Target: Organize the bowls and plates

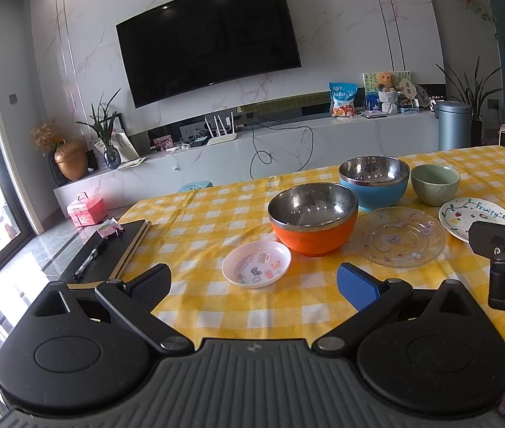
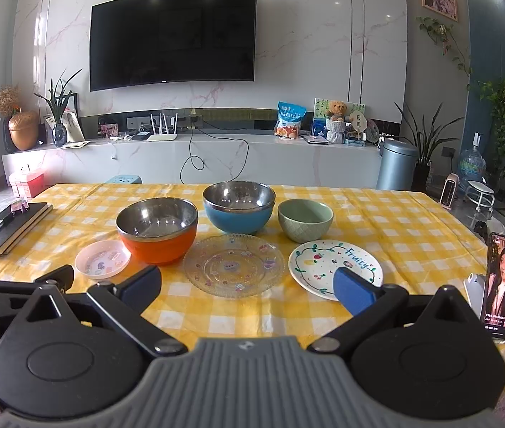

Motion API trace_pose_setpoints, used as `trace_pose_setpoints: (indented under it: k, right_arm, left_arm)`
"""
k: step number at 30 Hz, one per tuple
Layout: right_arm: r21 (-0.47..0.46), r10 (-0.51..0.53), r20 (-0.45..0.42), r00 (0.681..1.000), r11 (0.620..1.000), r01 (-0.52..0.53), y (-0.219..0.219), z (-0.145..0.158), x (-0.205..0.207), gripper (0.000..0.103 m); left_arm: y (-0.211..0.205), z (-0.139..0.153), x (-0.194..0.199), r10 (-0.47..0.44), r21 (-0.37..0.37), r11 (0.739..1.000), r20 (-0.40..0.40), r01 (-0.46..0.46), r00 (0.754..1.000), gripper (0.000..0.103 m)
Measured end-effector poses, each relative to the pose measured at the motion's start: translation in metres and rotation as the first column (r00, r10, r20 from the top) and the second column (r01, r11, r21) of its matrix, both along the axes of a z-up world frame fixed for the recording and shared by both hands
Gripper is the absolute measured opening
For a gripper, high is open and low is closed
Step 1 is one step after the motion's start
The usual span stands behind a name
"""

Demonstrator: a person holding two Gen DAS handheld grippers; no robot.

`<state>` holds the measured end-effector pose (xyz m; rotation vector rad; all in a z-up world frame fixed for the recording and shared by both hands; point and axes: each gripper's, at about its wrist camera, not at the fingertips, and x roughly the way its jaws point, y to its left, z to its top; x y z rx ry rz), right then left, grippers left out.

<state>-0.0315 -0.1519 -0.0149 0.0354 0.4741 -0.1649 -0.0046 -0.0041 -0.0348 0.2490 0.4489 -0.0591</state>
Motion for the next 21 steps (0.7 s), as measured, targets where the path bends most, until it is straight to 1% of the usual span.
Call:
trace_pose_setpoints:
  k: [2,3,4,7,9,12,13,14,16,17,18,19,21]
  right_arm:
    - [0.001,0.000,-0.001,1.000,1.000,0.000,0.000,0.000,0.000,0.101]
    - [0.002,0.000,-0.002,1.000,1.000,0.000,-0.001,-0.001,0.000,0.101]
    - [0.002,-0.001,-0.003,1.000,1.000,0.001,0.000,-0.002,0.000,0.101]
    - [0.004,-0.001,-0.006,1.000,1.000,0.001,0.000,-0.003,0.001,0.101]
    - [0.005,-0.001,-0.009,1.000,1.000,0.001,0.000,-0.004,0.001,0.101]
    - [0.014,-0.007,-0.015,1.000,1.000,0.007,-0.001,-0.006,0.002,0.101]
    - [0.019,-0.009,-0.017,1.000,1.000,0.009,-0.002,-0.008,0.002,0.101]
    - [0.022,-0.010,-0.020,1.000,1.000,0.010,-0.002,-0.008,0.004,0.101]
    - [0.021,-0.006,-0.020,1.000,1.000,0.006,-0.003,-0.011,0.005,0.101]
    - [0.023,-0.002,-0.018,1.000,1.000,0.002,-0.004,-0.012,0.006,0.101]
    - [0.029,0.006,-0.011,1.000,1.000,-0.006,-0.006,-0.014,0.006,0.101]
    - [0.038,0.015,0.000,1.000,0.999,-0.015,-0.007,-0.016,0.006,0.101]
    - [0.052,0.028,0.022,0.999,0.998,-0.029,-0.009,-0.019,0.006,0.101]
  left_arm:
    - [0.000,0.000,0.000,-0.001,-0.001,1.000,-0.001,0.001,1.000,0.103]
    - [0.001,0.007,0.002,0.000,-0.001,1.000,-0.001,0.000,1.000,0.103]
    - [0.001,0.007,0.002,0.000,-0.001,1.000,-0.001,0.000,1.000,0.103]
    - [0.000,0.000,0.001,0.001,-0.002,1.000,-0.002,-0.001,1.000,0.103]
    - [0.001,0.007,0.002,0.000,0.000,1.000,-0.003,0.000,1.000,0.103]
    - [0.003,-0.010,0.000,-0.001,0.001,1.000,-0.011,0.001,1.000,0.103]
    - [0.009,-0.005,-0.001,-0.001,0.000,1.000,-0.009,0.001,1.000,0.103]
    - [0.010,-0.015,-0.004,-0.004,-0.004,1.000,-0.018,0.003,1.000,0.103]
    - [0.011,-0.012,-0.003,-0.004,-0.006,1.000,-0.020,0.004,1.000,0.103]
    - [0.013,-0.020,-0.006,-0.012,-0.028,1.000,-0.033,0.011,0.999,0.103]
    - [0.014,-0.020,-0.006,-0.016,-0.040,0.999,-0.039,0.014,0.999,0.103]
    - [0.013,-0.012,0.000,-0.016,-0.039,0.999,-0.039,0.015,0.999,0.103]
    - [0.016,-0.018,-0.001,-0.043,-0.084,0.996,-0.070,0.037,0.997,0.103]
